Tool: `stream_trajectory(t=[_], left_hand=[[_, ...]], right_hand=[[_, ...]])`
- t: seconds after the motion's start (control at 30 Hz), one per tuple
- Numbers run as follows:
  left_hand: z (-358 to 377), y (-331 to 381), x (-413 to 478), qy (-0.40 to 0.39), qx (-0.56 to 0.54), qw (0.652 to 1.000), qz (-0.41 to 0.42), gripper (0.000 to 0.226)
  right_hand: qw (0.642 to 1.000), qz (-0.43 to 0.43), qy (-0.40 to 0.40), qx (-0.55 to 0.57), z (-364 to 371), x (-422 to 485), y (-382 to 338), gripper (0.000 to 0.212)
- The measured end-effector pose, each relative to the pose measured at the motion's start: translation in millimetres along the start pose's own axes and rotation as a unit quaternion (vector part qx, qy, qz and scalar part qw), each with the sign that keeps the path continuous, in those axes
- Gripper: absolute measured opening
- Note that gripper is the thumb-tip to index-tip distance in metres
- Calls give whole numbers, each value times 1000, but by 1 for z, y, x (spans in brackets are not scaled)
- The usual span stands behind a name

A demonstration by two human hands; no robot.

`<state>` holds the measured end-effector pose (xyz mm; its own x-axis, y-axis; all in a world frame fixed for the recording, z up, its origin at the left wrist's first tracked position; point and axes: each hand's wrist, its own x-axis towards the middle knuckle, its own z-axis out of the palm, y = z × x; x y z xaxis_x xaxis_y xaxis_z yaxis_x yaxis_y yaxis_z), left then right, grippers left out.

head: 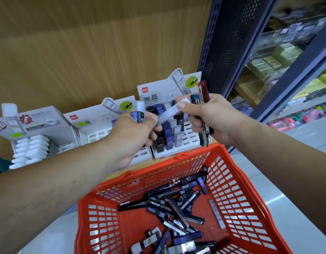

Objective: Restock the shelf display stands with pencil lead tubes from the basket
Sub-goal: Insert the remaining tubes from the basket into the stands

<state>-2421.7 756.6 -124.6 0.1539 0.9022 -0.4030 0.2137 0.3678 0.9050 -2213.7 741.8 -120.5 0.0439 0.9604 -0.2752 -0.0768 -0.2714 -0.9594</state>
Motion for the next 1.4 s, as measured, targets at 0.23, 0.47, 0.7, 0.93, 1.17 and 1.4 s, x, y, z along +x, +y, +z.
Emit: stream_trajectory(t=[0.23, 0.47, 0.7, 0.93, 1.17, 1.4], left_hand=[[4, -7, -4, -39, 69, 997, -3, 29], [14, -13, -9, -116, 111, 987, -16, 27], [8, -16, -7, -99, 125, 987, -30, 31], [3, -17, -6, -100, 118, 988, -31, 32], [-1, -15, -5, -97, 109, 989, -27, 26], [-2, -12, -5, -91, 100, 990, -34, 28]], right_hand=[[965, -71, 134, -213, -49, 2, -10, 19], [918, -143, 134, -344, -55, 20, 15, 15], [892, -127, 86, -424, -45, 36, 28, 16], [874, -136, 47, -464, -39, 35, 27, 16], [850, -144, 91, -499, -33, 43, 32, 19], [800, -183, 114, -561, -28, 49, 42, 24]])
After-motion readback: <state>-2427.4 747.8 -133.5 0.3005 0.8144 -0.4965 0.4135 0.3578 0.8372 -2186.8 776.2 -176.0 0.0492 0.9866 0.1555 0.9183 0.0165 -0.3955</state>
